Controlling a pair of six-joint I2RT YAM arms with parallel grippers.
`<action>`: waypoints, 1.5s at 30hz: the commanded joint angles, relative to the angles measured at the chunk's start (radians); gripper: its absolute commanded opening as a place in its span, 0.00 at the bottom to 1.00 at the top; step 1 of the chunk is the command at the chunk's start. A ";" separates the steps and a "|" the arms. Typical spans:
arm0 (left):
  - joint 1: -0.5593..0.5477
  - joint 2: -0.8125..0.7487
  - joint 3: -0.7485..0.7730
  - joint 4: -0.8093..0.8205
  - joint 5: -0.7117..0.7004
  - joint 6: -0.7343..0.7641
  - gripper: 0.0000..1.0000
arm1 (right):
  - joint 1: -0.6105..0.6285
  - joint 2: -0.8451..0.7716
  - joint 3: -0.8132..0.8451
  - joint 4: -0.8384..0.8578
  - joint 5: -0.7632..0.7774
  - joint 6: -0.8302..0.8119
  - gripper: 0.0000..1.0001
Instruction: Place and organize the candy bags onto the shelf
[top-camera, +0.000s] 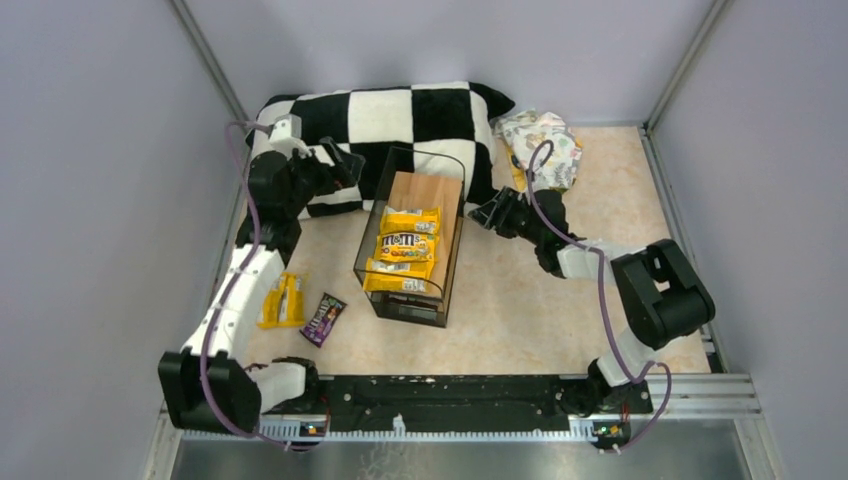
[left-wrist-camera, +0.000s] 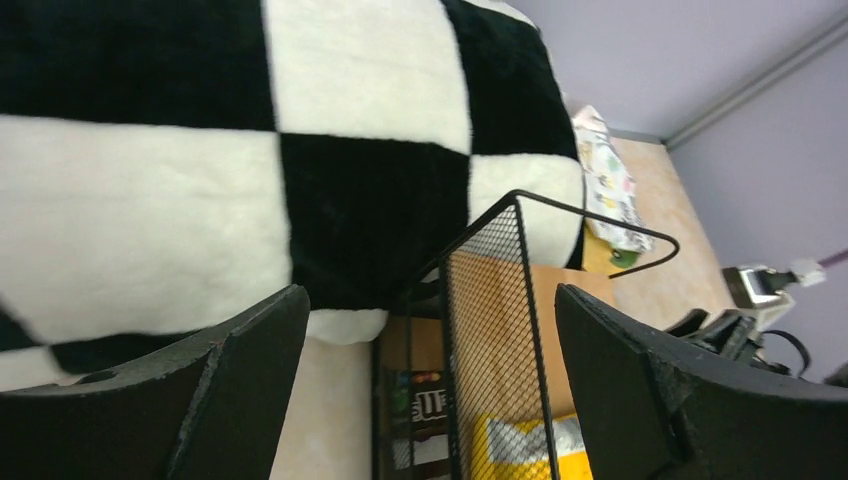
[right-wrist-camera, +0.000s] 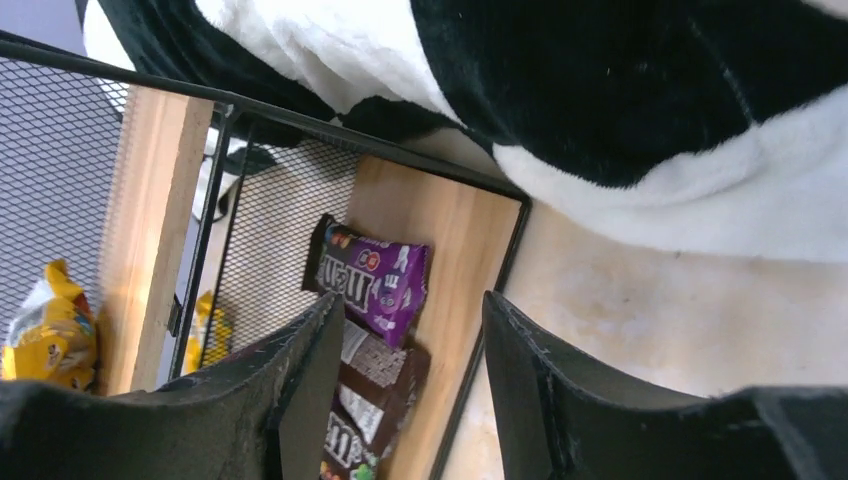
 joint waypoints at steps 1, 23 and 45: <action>0.001 -0.194 -0.073 -0.175 -0.227 0.085 0.99 | 0.007 -0.051 -0.039 0.130 0.089 -0.170 0.55; -0.004 -0.082 -0.392 -0.738 -0.321 -0.415 0.98 | -0.062 -0.006 -0.006 0.137 -0.110 -0.188 0.60; -0.005 0.139 -0.209 -0.546 -0.345 -0.353 0.82 | -0.071 0.045 0.023 0.134 -0.144 -0.166 0.60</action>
